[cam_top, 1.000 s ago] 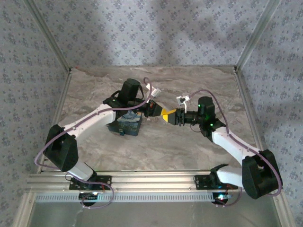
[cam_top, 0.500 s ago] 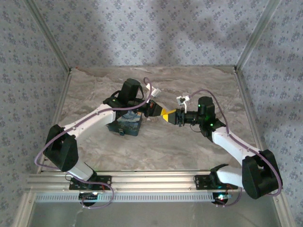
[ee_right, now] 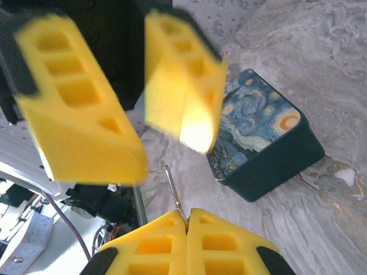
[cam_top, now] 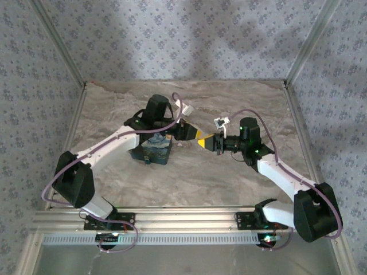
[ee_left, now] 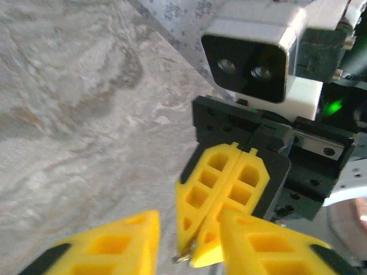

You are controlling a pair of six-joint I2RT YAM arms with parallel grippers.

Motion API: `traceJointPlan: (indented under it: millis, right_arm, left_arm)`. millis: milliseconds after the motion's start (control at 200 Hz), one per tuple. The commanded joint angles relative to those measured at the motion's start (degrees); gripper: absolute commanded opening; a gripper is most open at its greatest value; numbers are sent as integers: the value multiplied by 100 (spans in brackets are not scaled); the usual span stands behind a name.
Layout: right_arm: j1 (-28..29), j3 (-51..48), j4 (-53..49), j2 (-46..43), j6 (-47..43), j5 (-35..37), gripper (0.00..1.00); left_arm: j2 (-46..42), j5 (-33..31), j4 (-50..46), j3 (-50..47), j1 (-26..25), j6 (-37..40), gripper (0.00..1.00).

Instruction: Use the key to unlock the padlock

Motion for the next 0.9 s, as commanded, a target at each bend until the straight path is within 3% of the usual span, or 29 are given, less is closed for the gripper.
traceJointPlan:
  millis: [0, 110, 430, 590, 730, 894]
  right_arm:
    - [1, 183, -547, -36, -326, 228, 0]
    - [6, 266, -794, 56, -441, 411, 0]
    - [41, 359, -1055, 240, -560, 651, 0]
    - [55, 369, -1145, 257, -604, 686, 0]
    - [65, 385, -1154, 265, -601, 695, 0]
    - [82, 426, -1180, 292, -600, 686, 0]
  left_arm:
    - [-500, -498, 268, -271, 233, -173, 51]
    - [-878, -1203, 190, -747, 635, -421, 68]
    - [-1304, -3686, -1376, -1563, 2129, -516, 98]
    - [-1231, -3633, -1403, -1858, 2811, -400, 98]
    - [-980, -3784, -1515, -1864, 2890, -61, 98]
    - [-408, -3213, -1360, -1797, 2904, 135, 95]
